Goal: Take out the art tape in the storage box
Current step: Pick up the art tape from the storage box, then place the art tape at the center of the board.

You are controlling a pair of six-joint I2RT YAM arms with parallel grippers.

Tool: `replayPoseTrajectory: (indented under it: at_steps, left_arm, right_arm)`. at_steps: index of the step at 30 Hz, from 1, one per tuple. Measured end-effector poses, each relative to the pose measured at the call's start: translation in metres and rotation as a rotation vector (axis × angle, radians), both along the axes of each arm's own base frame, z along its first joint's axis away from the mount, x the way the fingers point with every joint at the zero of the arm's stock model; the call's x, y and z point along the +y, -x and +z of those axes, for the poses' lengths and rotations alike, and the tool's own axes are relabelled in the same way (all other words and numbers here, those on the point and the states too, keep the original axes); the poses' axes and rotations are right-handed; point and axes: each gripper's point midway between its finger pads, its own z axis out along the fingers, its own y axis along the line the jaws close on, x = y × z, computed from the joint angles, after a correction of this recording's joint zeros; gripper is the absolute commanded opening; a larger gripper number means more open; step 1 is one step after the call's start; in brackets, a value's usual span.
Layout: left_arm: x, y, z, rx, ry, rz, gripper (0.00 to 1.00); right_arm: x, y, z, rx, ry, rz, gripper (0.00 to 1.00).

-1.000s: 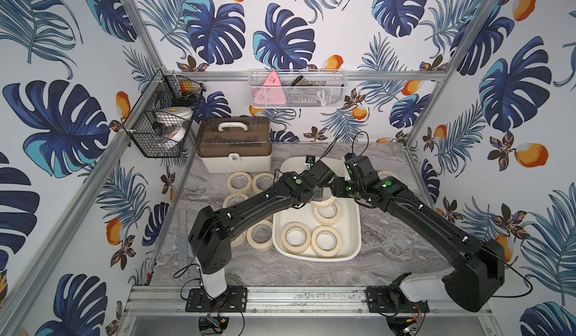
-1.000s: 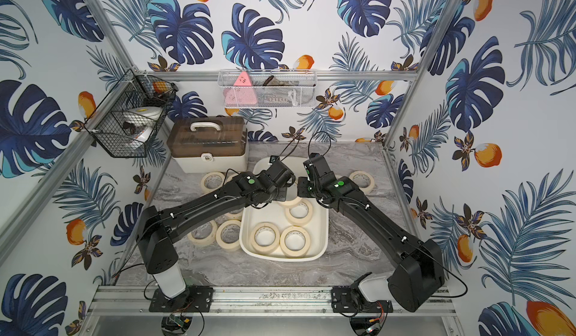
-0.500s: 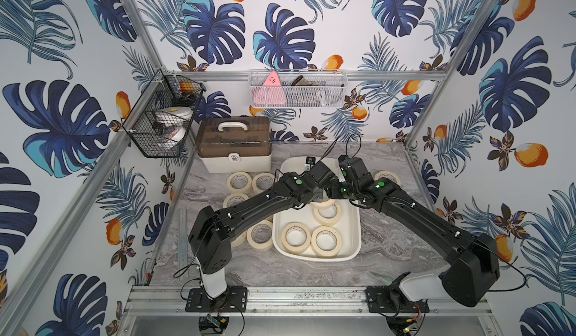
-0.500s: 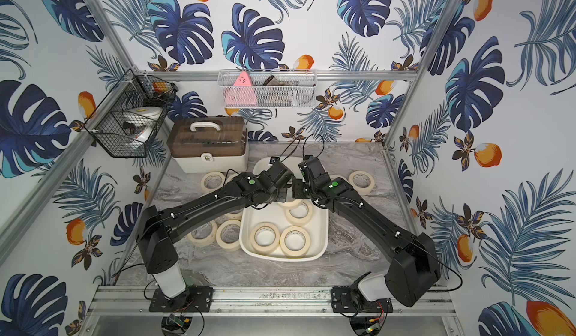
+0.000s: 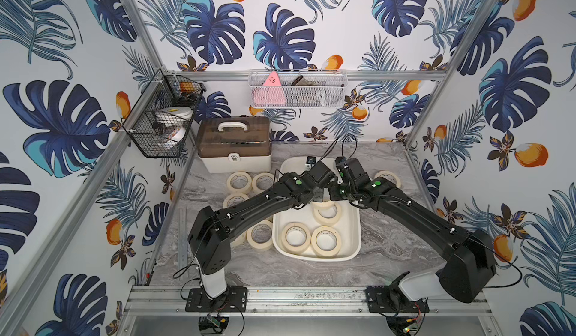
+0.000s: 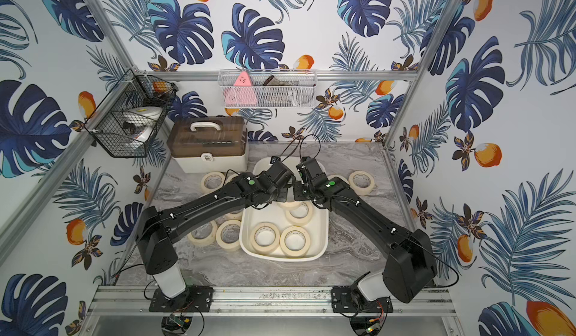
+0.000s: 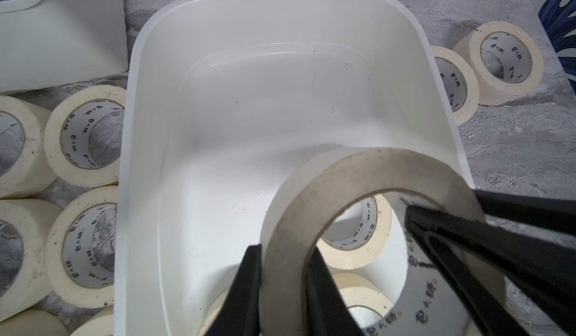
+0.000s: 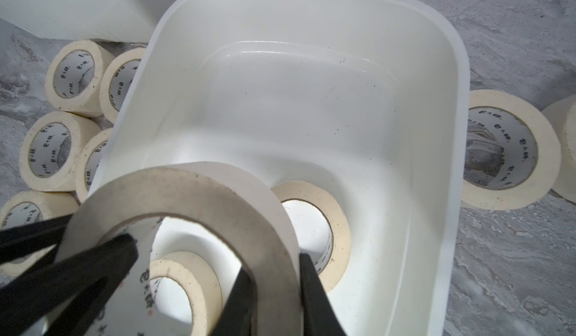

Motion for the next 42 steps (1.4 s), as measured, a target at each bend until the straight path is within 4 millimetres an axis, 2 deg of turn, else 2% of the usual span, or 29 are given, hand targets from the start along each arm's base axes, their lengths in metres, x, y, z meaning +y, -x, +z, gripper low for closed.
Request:
replayPoseTrajectory:
  at_steps: [3,7,13,18,23,25,32,37,42]
  left_arm:
    - [0.001,0.001,0.005,-0.013,0.014,-0.001,0.34]
    - [0.001,0.007,0.022,-0.029,0.073,-0.015,0.56]
    - [-0.005,0.014,0.047,-0.057,0.159,-0.057,0.79]
    - [-0.007,0.021,0.073,-0.098,0.204,-0.119,0.89]
    - [-0.001,0.025,0.094,-0.148,0.215,-0.145,0.99]
    - [0.004,0.026,0.097,-0.166,0.212,-0.146,0.99]
    - [0.015,0.027,0.080,-0.149,0.164,-0.142,0.99]
    - [0.018,0.024,0.075,-0.142,0.155,-0.135,0.99]
    - [0.023,0.021,0.068,-0.131,0.143,-0.122,0.99]
  right_arm:
    - [0.001,-0.001,0.002,-0.003,-0.001,0.007,0.00]
    - [-0.003,-0.004,0.005,-0.013,0.006,-0.018,0.00]
    - [-0.009,-0.010,0.012,-0.042,0.026,-0.048,0.00]
    - [-0.025,-0.015,0.018,-0.057,0.069,-0.091,0.00]
    - [-0.068,-0.026,0.033,-0.082,0.094,-0.202,0.00]
    - [-0.091,-0.029,0.040,-0.087,0.091,-0.261,0.00]
    - [-0.175,-0.026,0.054,-0.101,0.072,-0.528,0.00]
    - [-0.228,-0.007,0.033,-0.053,0.031,-0.740,0.00]
    - [-0.242,0.010,-0.004,0.038,0.022,-0.866,0.00]
